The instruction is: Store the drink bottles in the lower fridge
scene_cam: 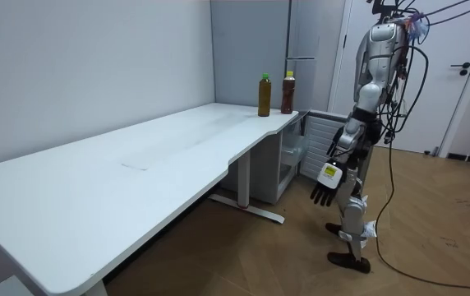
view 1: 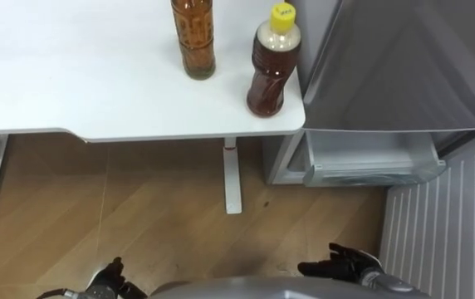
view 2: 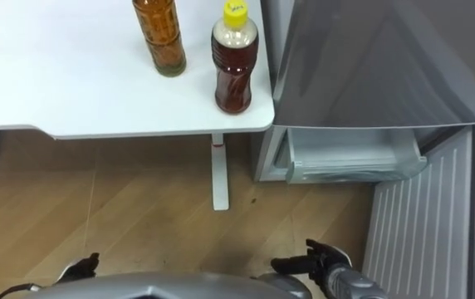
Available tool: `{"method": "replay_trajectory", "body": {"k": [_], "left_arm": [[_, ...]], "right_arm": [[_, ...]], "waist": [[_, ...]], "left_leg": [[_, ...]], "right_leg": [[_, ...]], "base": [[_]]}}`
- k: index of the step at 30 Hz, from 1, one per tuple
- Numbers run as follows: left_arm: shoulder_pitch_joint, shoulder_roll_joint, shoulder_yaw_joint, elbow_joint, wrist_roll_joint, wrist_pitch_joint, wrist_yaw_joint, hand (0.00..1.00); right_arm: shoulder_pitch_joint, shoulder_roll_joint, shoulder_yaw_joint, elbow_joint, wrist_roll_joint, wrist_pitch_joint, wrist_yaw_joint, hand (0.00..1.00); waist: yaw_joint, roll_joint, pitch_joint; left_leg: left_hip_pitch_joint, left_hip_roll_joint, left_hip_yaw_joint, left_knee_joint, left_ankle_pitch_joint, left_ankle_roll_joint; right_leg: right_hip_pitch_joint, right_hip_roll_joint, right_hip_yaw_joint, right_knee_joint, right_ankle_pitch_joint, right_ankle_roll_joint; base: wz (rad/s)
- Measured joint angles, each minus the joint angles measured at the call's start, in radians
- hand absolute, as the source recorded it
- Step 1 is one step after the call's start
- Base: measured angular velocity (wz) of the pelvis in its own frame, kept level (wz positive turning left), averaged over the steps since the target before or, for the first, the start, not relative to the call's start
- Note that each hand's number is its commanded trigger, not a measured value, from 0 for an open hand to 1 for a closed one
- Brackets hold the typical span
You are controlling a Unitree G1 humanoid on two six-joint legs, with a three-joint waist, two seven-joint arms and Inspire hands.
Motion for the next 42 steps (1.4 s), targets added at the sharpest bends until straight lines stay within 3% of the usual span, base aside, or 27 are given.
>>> {"method": "replay_trajectory", "body": {"k": [5, 9, 14, 22, 25, 30, 35, 39, 42], "left_arm": [[0.013, 0.000, 0.039, -0.001, -0.002, -0.020, 0.053, 0.00], [0.021, -0.002, 0.047, -0.002, -0.089, -0.038, 0.119, 0.00], [0.042, -0.023, 0.152, -0.029, -0.200, -0.079, 0.212, 0.00], [0.076, -0.022, 0.266, -0.110, -0.382, -0.121, 0.387, 0.00], [0.077, -0.027, 0.320, -0.214, -0.398, -0.135, 0.469, 0.00], [0.085, -0.029, 0.313, -0.389, -0.457, -0.213, 0.630, 0.00], [0.104, -0.043, 0.306, -0.513, -0.471, -0.237, 0.691, 0.00], [0.103, -0.039, 0.295, -0.639, -0.469, -0.276, 0.724, 0.00], [0.098, -0.037, 0.294, -0.777, -0.457, -0.286, 0.743, 0.00]], "right_arm": [[0.008, 0.000, 0.000, 0.002, 0.033, -0.001, -0.002, 0.00], [0.012, -0.001, 0.001, 0.011, 0.054, 0.000, -0.006, 0.00], [0.028, 0.000, -0.028, 0.008, 0.062, -0.002, -0.012, 0.00], [0.047, 0.000, -0.084, -0.002, 0.055, -0.004, -0.030, 0.00], [0.051, 0.000, -0.101, -0.009, 0.020, -0.004, -0.047, 0.00], [0.085, 0.000, -0.119, -0.048, 0.016, -0.005, -0.093, 0.00], [0.088, 0.000, -0.119, -0.051, 0.016, -0.015, -0.101, 0.00], [0.089, 0.000, -0.116, -0.053, 0.018, -0.028, -0.102, 0.00], [0.094, -0.001, -0.116, -0.053, 0.025, -0.037, -0.101, 0.00]], "waist": [[0.001, -0.001, -0.0014], [0.002, 0.005, -0.0008], [0.001, 0.009, -0.0031], [0.009, 0.014, -0.0058], [0.019, 0.017, -0.0071], [0.031, 0.031, -0.0166], [0.026, 0.033, -0.0164], [0.028, 0.030, -0.0154], [0.028, 0.029, -0.0141]], "left_leg": [[0.007, -0.001, -0.004, 0.000, 0.000, 0.000], [0.025, -0.001, -0.005, -0.001, 0.000, 0.000], [0.030, -0.005, -0.028, -0.002, 0.000, 0.000], [0.043, -0.007, -0.031, -0.004, 0.000, 0.001], [0.043, -0.007, -0.044, -0.011, -0.004, 0.007], [0.047, -0.010, -0.052, -0.013, -0.005, 0.009], [0.053, -0.010, -0.054, -0.012, -0.005, 0.009], [0.058, -0.012, -0.060, -0.011, -0.005, 0.009], [0.056, -0.013, -0.064, -0.011, -0.005, 0.009]], "right_leg": [[0.008, -0.001, 0.000, 0.000, 0.000, 0.000], [0.026, 0.000, -0.002, -0.001, 0.000, 0.000], [0.035, -0.002, -0.004, -0.002, -0.004, 0.002], [0.050, -0.002, -0.019, 0.001, -0.007, 0.006], [0.047, 0.000, -0.022, 0.002, -0.008, 0.006], [0.053, -0.001, -0.024, 0.003, -0.008, 0.006], [0.060, -0.001, -0.021, 0.002, -0.011, 0.009], [0.068, -0.003, -0.028, 0.002, -0.012, 0.010], [0.067, -0.005, -0.031, 0.003, -0.015, 0.011]], "base": [[0.00], [0.00], [0.05], [0.05], [0.06], [0.01], [0.00], [0.05], [0.03]]}}
